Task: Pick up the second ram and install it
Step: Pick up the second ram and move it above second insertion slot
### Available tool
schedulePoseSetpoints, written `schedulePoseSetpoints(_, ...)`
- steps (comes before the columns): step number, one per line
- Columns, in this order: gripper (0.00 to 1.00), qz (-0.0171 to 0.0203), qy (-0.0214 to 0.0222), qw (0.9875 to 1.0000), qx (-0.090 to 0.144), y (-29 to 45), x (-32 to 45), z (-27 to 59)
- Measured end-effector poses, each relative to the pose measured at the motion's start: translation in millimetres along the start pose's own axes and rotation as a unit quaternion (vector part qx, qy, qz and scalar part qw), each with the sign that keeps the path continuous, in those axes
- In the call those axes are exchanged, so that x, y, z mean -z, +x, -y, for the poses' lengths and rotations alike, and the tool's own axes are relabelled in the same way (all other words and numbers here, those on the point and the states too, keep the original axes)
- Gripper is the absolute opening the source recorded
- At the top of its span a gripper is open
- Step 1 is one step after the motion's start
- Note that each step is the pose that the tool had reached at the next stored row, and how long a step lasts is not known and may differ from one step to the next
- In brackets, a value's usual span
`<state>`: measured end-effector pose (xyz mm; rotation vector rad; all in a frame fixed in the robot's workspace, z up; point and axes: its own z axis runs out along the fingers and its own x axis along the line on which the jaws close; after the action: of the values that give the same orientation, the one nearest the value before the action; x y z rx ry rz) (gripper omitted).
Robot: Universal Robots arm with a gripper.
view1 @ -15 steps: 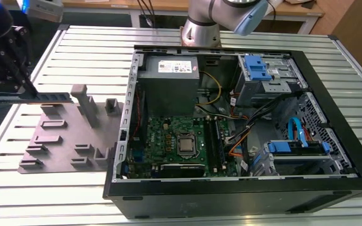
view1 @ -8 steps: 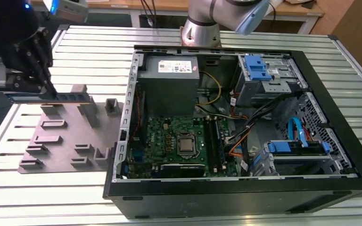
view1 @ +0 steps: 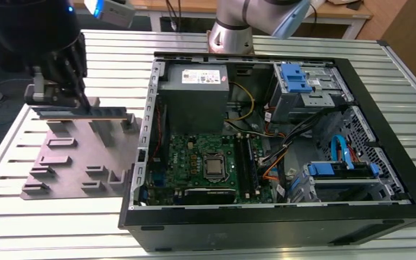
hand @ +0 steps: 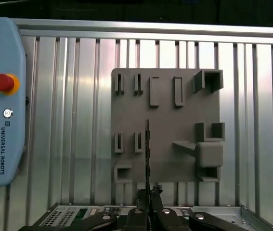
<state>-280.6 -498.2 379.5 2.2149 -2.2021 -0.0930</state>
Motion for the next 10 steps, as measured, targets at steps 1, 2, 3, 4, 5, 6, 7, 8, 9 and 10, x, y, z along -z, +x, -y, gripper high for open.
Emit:
schedulePoseSetpoints(1,0.11,0.0000,-0.0001,1.0000,0.000,0.0,0.2,4.5)
schedulePoseSetpoints(2,0.11,0.0001,-0.0002,1.0000,0.000,0.0,0.3,9.0)
schedulePoseSetpoints(3,0.11,0.0000,-0.0004,1.0000,0.000,0.1,0.6,13.7)
schedulePoseSetpoints(4,0.11,0.0000,-0.0006,1.0000,0.000,0.1,0.9,18.2)
schedulePoseSetpoints(5,0.11,0.0000,-0.0008,1.0000,0.000,0.1,1.1,22.7)
schedulePoseSetpoints(6,0.11,0.0001,-0.0009,1.0000,0.000,0.1,1.3,27.2)
schedulePoseSetpoints(7,0.11,0.0000,-0.0011,1.0000,0.000,0.1,1.6,31.6)
schedulePoseSetpoints(8,0.11,0.0000,-0.0013,1.0000,0.000,0.2,1.8,36.0)
schedulePoseSetpoints(9,0.11,0.0000,-0.0015,1.0000,0.000,0.2,2.0,40.5)
schedulePoseSetpoints(10,0.11,0.0000,-0.0016,1.0000,0.000,0.2,2.2,44.1)
